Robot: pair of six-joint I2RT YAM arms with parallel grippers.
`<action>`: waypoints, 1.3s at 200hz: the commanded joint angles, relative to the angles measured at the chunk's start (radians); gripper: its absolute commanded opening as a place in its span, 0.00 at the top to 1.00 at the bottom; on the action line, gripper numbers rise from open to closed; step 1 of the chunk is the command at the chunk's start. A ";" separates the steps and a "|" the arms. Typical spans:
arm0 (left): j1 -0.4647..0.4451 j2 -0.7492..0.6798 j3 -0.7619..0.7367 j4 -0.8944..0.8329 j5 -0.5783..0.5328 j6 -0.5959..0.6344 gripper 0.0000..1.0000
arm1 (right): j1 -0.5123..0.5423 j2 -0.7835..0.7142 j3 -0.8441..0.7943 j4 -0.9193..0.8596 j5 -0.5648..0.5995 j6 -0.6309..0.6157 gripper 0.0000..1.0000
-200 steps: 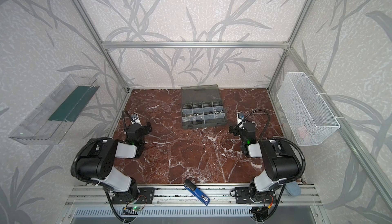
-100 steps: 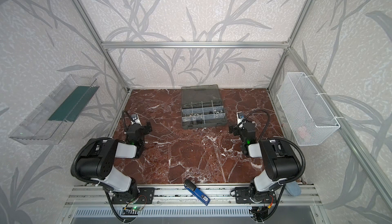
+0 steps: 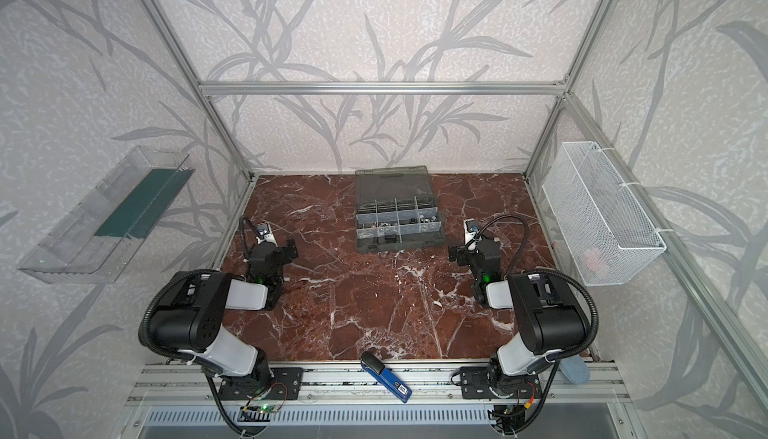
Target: Sort the screws and nuts into containers
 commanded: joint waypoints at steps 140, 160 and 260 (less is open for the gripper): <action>-0.001 -0.014 0.015 0.012 -0.005 0.005 0.01 | -0.002 0.004 0.003 0.017 0.003 -0.005 0.01; 0.017 -0.021 0.019 -0.006 0.130 0.015 0.00 | -0.002 0.004 0.003 0.017 0.003 -0.004 0.01; 0.007 -0.017 0.020 -0.004 0.054 0.014 0.00 | -0.001 0.003 0.003 0.017 0.003 -0.004 0.01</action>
